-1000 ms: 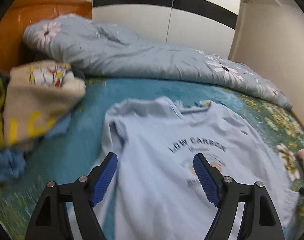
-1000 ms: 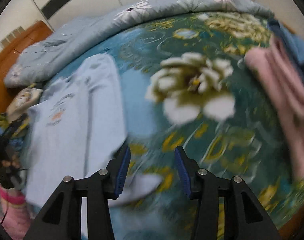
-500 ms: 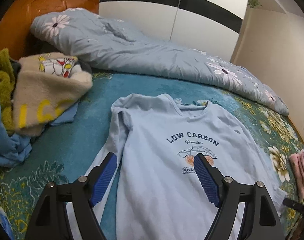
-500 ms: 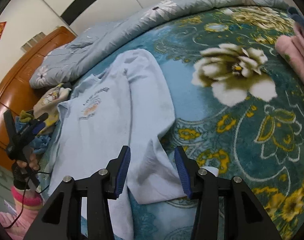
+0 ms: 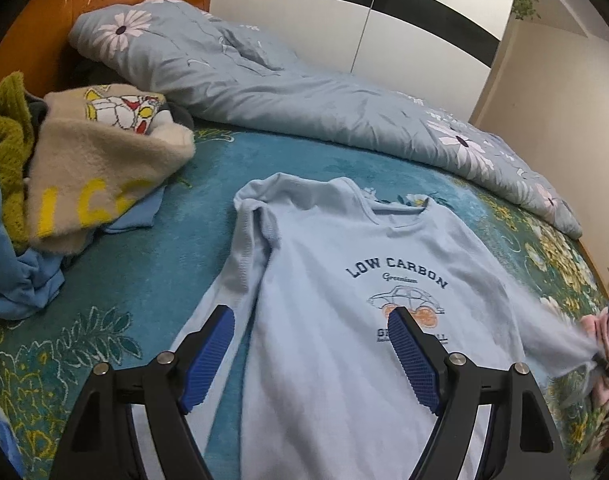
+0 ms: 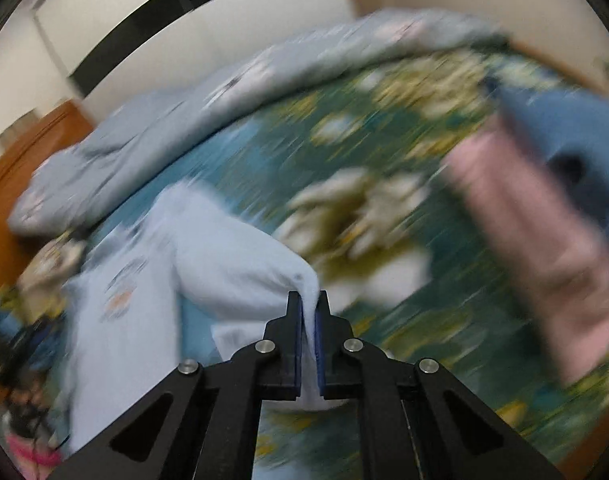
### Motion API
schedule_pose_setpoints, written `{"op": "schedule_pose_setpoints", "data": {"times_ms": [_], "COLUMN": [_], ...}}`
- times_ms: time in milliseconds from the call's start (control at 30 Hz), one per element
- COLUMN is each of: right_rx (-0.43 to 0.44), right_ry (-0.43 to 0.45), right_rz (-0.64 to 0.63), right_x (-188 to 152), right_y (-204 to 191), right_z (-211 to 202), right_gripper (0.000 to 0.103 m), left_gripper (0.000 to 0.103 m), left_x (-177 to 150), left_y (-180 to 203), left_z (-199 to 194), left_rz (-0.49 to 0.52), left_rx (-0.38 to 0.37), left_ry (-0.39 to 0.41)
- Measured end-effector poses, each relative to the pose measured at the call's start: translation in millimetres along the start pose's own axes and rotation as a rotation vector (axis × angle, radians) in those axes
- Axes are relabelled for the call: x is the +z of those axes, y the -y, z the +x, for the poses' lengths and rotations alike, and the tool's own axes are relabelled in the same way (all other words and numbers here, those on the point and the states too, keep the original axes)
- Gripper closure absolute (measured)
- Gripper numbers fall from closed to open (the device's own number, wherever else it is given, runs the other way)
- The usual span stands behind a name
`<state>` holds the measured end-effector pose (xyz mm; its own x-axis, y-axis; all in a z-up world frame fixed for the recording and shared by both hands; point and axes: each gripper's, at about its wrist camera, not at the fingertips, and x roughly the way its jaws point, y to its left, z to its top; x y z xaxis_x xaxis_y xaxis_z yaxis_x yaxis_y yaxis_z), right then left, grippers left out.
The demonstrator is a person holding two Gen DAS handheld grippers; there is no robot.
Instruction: Fold clothes
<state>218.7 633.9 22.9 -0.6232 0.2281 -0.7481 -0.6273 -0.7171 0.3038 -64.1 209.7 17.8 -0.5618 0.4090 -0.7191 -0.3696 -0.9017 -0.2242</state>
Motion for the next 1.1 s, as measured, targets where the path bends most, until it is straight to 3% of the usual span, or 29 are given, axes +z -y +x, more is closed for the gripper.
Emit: {"op": "schedule_pose_setpoints", "data": {"times_ms": [133,367,400,500,600,667,833,967,1100], "right_rx": [-0.129,-0.175,-0.180,-0.229,-0.244,-0.227,-0.108,-0.032,-0.019], "right_ry": [0.041,-0.003,0.004,0.066,0.172,0.214,0.171,0.115,0.093], "right_rz": [-0.012,0.007,0.005,-0.005,-0.044,-0.077,-0.173,-0.223,-0.239], "right_x": [26.4,28.1,26.9,27.1,26.4,23.6,10.9,-1.6,-14.1], "right_y": [16.8,25.2,24.2,18.5,1.6,-14.6,-61.7,-88.8,-101.0], "right_z": [3.8,22.6,19.4,-2.8,-29.4,-38.7,-23.0,-4.2,2.3], "right_gripper": [0.098,0.096,0.090,0.045,0.042,0.038,0.038,0.038,0.038], "left_gripper": [0.021,0.021,0.021,0.021,0.021,0.021,0.022,0.029,0.040], "left_x": [0.1,-8.7,-11.0,-20.8,-33.2,-42.3,-67.6,-77.7,-88.0], "left_y": [-13.2,-52.9,-60.4,-85.1,-106.8,-114.3,-121.5,-126.0,-132.8], "left_z": [0.4,-3.1,-3.8,-7.0,-14.8,-19.1,-21.8,-26.4,-31.2], "left_rz": [-0.025,-0.050,-0.057,-0.084,-0.098,-0.097,-0.071,-0.107,-0.094], "left_rx": [0.000,0.059,0.075,0.105,0.128,0.136,0.113,0.084,0.105], "left_ry": [-0.011,-0.053,-0.062,-0.092,-0.120,-0.140,-0.208,-0.235,-0.253]}}
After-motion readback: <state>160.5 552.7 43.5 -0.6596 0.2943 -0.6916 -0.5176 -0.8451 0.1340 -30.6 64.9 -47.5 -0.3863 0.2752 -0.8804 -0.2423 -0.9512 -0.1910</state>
